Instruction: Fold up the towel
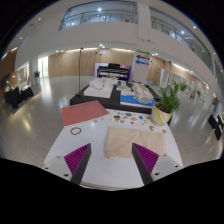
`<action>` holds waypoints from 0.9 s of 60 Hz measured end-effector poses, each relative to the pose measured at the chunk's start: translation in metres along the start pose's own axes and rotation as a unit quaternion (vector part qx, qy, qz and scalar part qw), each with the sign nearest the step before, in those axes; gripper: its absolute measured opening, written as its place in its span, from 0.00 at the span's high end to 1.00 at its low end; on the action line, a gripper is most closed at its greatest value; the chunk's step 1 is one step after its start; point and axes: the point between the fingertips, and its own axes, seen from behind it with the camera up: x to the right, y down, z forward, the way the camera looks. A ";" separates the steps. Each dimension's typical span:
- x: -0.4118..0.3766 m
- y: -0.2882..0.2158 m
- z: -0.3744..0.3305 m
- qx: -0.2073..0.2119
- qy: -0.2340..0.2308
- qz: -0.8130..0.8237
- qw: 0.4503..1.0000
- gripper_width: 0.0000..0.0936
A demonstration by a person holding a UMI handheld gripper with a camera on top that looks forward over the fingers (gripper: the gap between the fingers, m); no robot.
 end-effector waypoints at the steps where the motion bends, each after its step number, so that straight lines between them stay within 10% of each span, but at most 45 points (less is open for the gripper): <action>1: -0.002 0.001 0.005 -0.001 0.001 -0.001 1.000 0.09; 37: -0.001 0.074 0.302 -0.084 0.065 0.006 0.994 0.12; 39: 0.000 0.077 0.308 -0.085 0.065 0.004 0.994 0.18; 47: 0.022 0.076 0.312 -0.086 0.104 -0.024 0.991 0.96; 54: 0.017 0.069 0.304 -0.095 0.073 -0.006 0.993 0.98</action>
